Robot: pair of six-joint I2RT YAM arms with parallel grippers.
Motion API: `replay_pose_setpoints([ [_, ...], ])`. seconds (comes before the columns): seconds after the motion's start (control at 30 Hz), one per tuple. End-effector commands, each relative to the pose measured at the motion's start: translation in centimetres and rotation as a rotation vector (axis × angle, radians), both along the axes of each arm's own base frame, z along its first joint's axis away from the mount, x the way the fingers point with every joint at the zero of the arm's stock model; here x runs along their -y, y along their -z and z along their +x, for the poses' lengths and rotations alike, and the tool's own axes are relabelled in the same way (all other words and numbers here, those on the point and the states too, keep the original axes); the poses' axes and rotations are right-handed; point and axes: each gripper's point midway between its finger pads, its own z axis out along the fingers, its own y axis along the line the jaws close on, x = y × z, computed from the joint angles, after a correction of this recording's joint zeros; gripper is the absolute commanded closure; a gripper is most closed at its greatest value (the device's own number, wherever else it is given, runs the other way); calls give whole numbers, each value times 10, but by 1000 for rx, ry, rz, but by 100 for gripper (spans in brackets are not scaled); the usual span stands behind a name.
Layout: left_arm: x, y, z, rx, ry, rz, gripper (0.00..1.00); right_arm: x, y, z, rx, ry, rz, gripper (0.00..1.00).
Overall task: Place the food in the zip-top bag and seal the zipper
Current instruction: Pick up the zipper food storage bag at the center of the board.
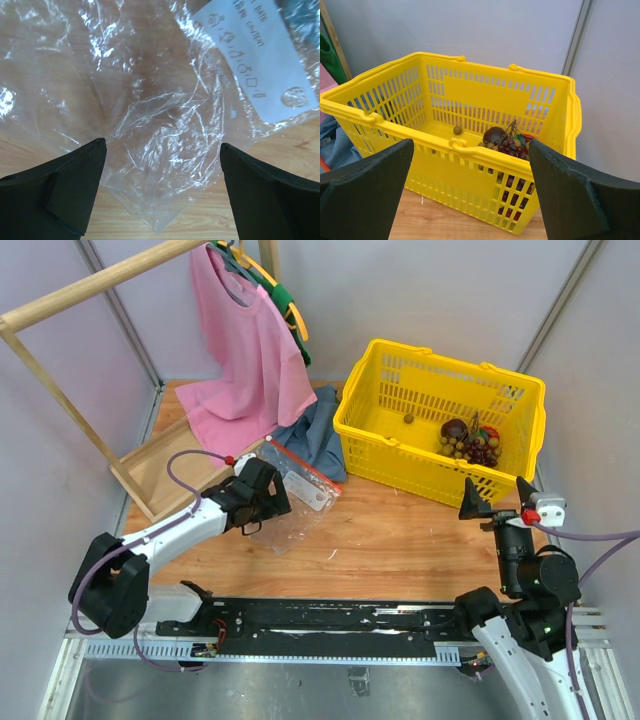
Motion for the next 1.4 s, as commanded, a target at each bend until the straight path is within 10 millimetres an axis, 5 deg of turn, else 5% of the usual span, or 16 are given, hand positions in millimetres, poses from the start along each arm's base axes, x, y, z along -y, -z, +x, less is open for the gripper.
replay_pose_setpoints([
  [0.0, -8, 15, -10, -36, -28, 31, 1, -2, -8, -3, 43, -18, -2, 2],
  [0.27, -37, 35, -31, -123, -106, 40, 1, -2, -7, -5, 51, -20, -2, 2],
  [0.57, -84, 31, -31, -123, -241, 85, 1, -2, -8, -6, 56, -22, -2, 2],
  [0.87, -51, -23, 1, -13, -202, 83, 1, -4, -8, -7, 62, -34, -1, 2],
  [1.17, -20, -44, 56, 126, -308, 112, 1, -6, -9, -9, 66, -46, -3, 2],
  [1.37, -5, -32, 85, 71, -367, 269, 1, -5, -8, -10, 67, -42, -1, 2],
])
